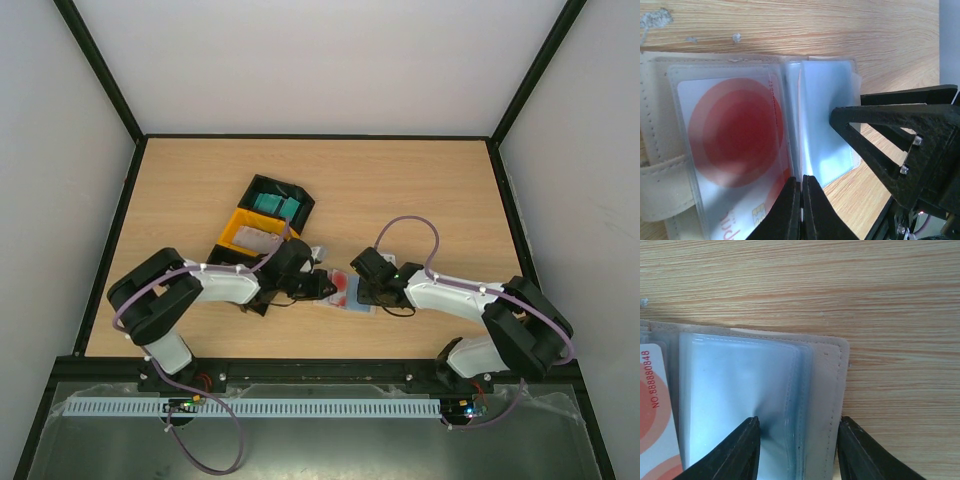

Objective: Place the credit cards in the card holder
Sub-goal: Insert the credit card into the card holder.

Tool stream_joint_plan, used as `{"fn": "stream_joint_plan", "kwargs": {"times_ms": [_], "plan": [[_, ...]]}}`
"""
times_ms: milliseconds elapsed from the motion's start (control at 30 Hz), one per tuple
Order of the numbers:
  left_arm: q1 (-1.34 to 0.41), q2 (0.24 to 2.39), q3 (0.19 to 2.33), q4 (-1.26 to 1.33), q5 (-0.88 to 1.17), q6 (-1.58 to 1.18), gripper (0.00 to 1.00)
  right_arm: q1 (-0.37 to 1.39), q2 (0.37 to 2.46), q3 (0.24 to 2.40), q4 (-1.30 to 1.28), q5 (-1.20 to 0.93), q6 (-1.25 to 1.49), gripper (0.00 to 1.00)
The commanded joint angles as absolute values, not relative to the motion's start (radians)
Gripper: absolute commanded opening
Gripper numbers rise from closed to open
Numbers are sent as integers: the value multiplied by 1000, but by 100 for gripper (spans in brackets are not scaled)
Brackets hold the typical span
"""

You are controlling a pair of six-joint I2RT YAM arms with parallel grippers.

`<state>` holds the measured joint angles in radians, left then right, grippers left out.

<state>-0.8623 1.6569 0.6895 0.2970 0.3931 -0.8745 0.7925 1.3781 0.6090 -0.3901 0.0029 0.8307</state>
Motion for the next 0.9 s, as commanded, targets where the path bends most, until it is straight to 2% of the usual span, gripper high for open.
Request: {"fn": "stream_joint_plan", "kwargs": {"times_ms": [0,867], "plan": [[-854,1693,675,392,435,-920,2,799,1399,592,-410,2,840,42],[-861,1805,637,518,535,-1016,3,799,1351,535,-287,-97,884,40]]}}
